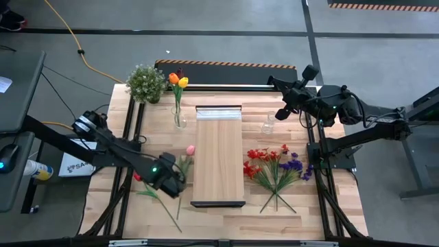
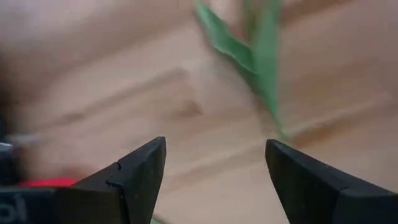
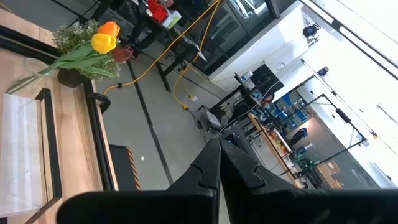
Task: Pick and place flowers into a vace then onto a shelf
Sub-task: Put the pink tulip into the left transparent vase
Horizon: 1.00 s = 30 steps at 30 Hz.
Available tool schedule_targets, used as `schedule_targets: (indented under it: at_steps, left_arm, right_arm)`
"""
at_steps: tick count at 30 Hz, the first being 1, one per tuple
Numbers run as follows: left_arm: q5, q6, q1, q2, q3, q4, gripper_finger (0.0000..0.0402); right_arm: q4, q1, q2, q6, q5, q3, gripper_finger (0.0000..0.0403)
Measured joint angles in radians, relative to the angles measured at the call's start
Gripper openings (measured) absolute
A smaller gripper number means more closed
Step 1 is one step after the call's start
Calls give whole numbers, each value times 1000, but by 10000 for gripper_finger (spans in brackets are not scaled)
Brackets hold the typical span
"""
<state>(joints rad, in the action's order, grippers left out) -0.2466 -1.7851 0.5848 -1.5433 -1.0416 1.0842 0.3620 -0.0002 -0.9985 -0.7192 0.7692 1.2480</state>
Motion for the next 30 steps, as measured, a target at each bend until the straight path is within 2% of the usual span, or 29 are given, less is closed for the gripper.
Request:
schedule_targets:
  at_steps: [6,12,16,21,27,30]
  left_arm:
    - [-3,-44,58,2,53,-140,308]
    - [-26,-59,104,4,58,-148,308]
    - [-77,-65,111,4,58,-168,308]
    - [-86,-55,110,0,60,-190,308]
    - [-86,-55,109,-3,120,-326,308]
    - [-89,-64,109,-3,139,-333,308]
  right_arm:
    - [-9,0,0,-22,-22,0,0]
    - [-8,0,0,-17,-43,0,0]
    - [-8,0,0,-16,-43,0,0]
    - [-9,0,0,-15,-43,0,0]
    - [-8,0,0,45,-43,0,0]
    - [-8,0,0,62,-43,0,0]
